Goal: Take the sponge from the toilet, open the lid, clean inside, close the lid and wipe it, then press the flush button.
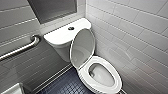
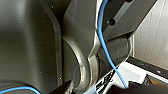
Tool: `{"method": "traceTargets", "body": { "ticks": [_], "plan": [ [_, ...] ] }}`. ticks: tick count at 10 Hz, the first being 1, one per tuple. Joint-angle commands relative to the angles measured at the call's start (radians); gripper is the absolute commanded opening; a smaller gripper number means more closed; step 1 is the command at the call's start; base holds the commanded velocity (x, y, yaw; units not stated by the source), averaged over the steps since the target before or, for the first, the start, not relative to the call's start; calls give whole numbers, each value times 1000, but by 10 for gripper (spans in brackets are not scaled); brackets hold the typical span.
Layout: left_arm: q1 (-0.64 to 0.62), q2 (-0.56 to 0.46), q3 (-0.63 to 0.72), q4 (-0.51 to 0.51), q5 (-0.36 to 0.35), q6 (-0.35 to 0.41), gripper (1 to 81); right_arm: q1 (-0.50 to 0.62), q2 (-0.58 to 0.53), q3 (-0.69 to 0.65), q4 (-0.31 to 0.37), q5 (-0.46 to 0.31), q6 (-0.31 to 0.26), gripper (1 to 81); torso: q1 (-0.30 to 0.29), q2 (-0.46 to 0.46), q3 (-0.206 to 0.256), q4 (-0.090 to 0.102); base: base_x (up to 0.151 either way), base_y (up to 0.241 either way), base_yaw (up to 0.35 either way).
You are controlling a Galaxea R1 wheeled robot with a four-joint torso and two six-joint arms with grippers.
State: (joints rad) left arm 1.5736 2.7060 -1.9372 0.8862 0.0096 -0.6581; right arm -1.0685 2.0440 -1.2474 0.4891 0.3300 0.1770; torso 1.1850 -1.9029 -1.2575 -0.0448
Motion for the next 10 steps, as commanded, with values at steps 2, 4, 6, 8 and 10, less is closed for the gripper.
{"method": "traceTargets", "body": {
  "ticks": [2, 4, 6, 8, 10],
  "plan": [
    [21, -6, 32, 10, 43, 5, 811, -38, -227, 278, -11, 61, -159, 10, 0, 0, 0, 0, 0, 0, 0],
    [21, -18, 34, 10, 41, 5, 811, 44, -276, 353, -6, 66, -197, 10, 0, 0, 0, 0, 0, 0, 0],
    [21, -20, 34, 10, 41, 5, 811, 159, -276, 352, -3, -6, -198, 10, 0, 0, 0, 0, 0, 0, 0],
    [21, -21, 34, 8, 41, 3, 811, 300, -236, 310, 43, -89, -198, 10, 0, 0, 0, 0, 0, 0, 0],
    [21, -18, 34, 7, 41, 2, 811, 440, -151, 220, 94, -207, -198, 10, 0, 0, 0, 0, 0, 0, 0]
  ]
}}
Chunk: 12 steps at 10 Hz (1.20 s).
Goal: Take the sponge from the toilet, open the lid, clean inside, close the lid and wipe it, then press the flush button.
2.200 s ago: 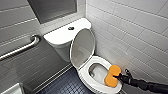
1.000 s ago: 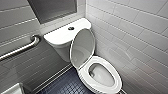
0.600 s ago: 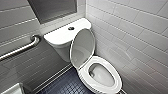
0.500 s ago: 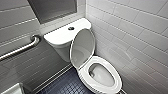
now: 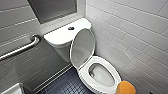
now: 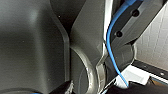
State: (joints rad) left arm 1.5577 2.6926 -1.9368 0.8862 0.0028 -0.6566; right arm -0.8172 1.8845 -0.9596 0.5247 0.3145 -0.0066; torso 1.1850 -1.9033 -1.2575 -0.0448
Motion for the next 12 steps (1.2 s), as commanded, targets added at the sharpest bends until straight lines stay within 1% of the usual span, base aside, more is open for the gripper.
{"method": "traceTargets", "body": {
  "ticks": [1, 2, 5, 8, 10, 11, 12],
  "plan": [
    [38, -5, 32, 5, 48, 0, 811, 247, 57, -126, 84, -250, -13, 10, 0, 0, 0, 0, 0, 0, 0],
    [37, -5, 32, 2, 49, 0, 811, 281, 112, -191, 100, -305, -13, 10, 0, 0, 0, 0, 0, 0, 0],
    [38, 0, 33, 0, 49, -1, 811, 351, 250, -343, 101, -416, -4, 10, 0, 0, 0, 0, 0, 0, 0],
    [37, 0, 30, -1, 49, -3, 811, 445, 328, -424, 112, -472, 0, 10, 0, 0, 0, 0, 0, 0, 0],
    [39, 0, 30, -1, 51, -3, 811, 491, 377, -467, 127, -488, 0, 10, 0, 0, 0, 48, 0, 0, 0],
    [37, 0, 30, -3, 51, -3, 811, 506, 405, -498, 127, -515, 2, 10, 0, 0, 0, 72, 0, 0, 0],
    [39, -2, 30, -3, 51, -3, 811, 510, 432, -525, 127, -520, 5, 10, 0, 0, 0, 102, 0, 0, 0]
  ]
}}
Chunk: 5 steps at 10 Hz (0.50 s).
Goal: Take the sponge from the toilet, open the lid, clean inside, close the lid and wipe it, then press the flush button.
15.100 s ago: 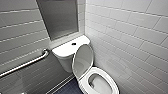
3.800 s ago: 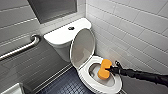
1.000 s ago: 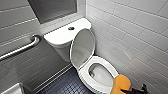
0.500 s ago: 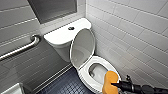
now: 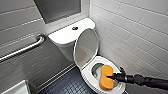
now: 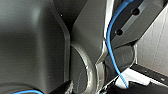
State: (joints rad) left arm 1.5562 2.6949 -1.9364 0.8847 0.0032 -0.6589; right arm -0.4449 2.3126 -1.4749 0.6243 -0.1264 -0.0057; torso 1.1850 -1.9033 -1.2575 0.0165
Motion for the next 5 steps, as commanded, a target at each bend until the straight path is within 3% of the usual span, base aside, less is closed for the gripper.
{"method": "traceTargets", "body": {
  "ticks": [1, 2, 3, 5],
  "plan": [
    [38, -6, 28, -1, 49, -1, 811, 142, 26, -33, 28, -81, 7, 10, 0, 0, 0, 66, 0, 0, 0],
    [38, -4, 28, -3, 50, -1, 811, 152, 52, -63, 28, -102, 7, 10, 0, 0, 0, 26, 0, 0, 0],
    [38, -3, 28, -1, 50, -1, 811, 168, 87, -108, 28, -124, 9, 10, 0, 0, 0, 47, 0, 0, 0],
    [38, -1, 27, -3, 50, -1, 811, 189, 195, -239, 26, -136, 49, 10, 0, 0, 0, 55, 0, 0, 0]
  ]
}}
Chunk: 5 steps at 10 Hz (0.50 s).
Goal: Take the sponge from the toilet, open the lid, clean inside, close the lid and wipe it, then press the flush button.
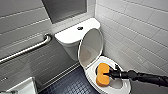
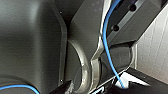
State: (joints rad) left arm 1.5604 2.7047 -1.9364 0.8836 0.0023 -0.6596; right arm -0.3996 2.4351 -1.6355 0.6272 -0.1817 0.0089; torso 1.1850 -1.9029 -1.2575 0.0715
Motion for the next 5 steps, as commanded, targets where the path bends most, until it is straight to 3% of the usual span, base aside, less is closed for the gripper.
{"method": "traceTargets", "body": {
  "ticks": [1, 3, 5],
  "plan": [
    [37, -11, 27, -2, 51, -2, 811, 153, 135, -163, 23, -75, 43, 10, 0, 0, 0, 0, 0, 0, 0],
    [40, -14, 23, -3, 51, -3, 811, 190, 239, -277, 25, -70, 83, 10, 0, 0, 0, 0, 0, 0, 0],
    [40, -14, 22, -3, 50, -3, 811, 199, 281, -285, 25, -67, 167, 10, 0, 0, 0, 0, 0, 0, 0]
  ]
}}
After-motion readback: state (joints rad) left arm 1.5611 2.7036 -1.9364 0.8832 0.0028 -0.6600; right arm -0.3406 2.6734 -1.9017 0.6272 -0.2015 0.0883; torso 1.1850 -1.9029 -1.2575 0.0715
